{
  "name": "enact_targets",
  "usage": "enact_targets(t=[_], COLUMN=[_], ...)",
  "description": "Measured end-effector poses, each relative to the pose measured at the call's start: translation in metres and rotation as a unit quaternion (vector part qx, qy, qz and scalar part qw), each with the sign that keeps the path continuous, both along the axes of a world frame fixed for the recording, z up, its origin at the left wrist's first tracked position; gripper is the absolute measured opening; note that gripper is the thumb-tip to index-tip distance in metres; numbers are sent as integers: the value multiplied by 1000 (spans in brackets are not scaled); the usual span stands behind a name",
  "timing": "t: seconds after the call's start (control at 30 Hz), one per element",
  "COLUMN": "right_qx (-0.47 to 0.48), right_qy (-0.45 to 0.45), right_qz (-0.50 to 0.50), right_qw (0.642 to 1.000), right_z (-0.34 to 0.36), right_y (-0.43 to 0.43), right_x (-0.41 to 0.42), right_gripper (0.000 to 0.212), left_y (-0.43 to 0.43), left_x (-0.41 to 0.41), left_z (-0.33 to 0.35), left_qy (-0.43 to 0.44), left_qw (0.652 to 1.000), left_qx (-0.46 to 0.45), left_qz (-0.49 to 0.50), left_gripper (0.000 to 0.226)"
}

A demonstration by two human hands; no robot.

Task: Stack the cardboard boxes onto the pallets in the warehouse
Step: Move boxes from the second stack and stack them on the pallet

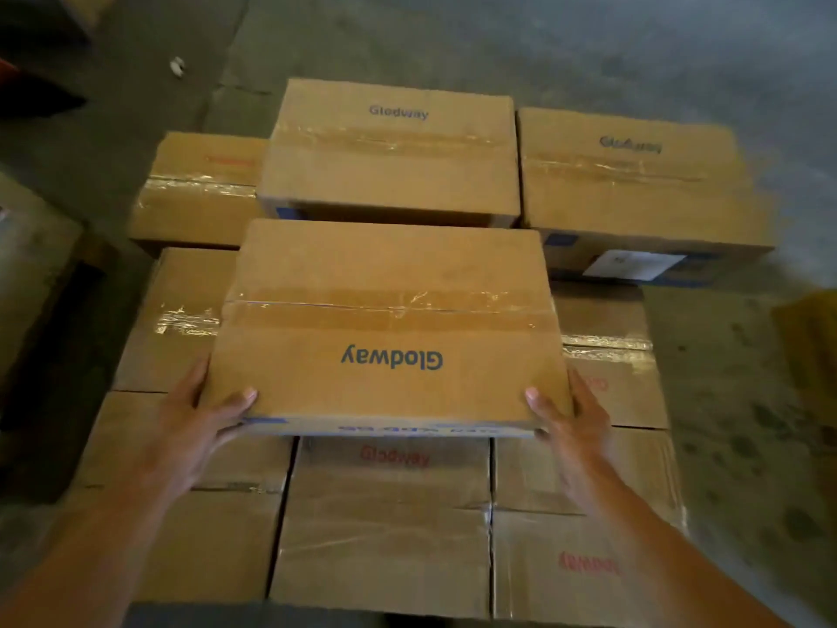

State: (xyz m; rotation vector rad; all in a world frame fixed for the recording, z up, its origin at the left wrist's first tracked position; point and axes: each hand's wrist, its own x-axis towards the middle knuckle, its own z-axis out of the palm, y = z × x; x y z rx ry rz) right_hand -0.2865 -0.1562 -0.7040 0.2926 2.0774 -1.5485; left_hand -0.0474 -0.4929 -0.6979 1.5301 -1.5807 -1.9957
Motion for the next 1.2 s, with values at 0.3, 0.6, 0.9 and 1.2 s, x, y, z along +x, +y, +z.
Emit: enact_targets(t=[0.3, 0.6, 0.9, 1.2], right_qx=[43, 110, 172, 270], right_qy=[-10, 1, 29, 66], right_qz=[-6, 3, 42, 145], right_qw=[999, 994, 984, 949], right_z=[-49, -64, -59, -15], right_y=[-24, -30, -34, -10], right_x=[3, -10, -13, -5], right_gripper=[66, 94, 76, 80], left_y=[-30, -35, -38, 36], left_x=[-15, -22, -29, -7], left_z=[-48, -57, -54, -25], left_qy=[-25, -41, -170, -241], left_qw=[1000, 998, 965, 890], left_qx=[-9, -52, -178, -380], left_qz=[14, 0, -93, -80], left_gripper=[93, 89, 88, 70])
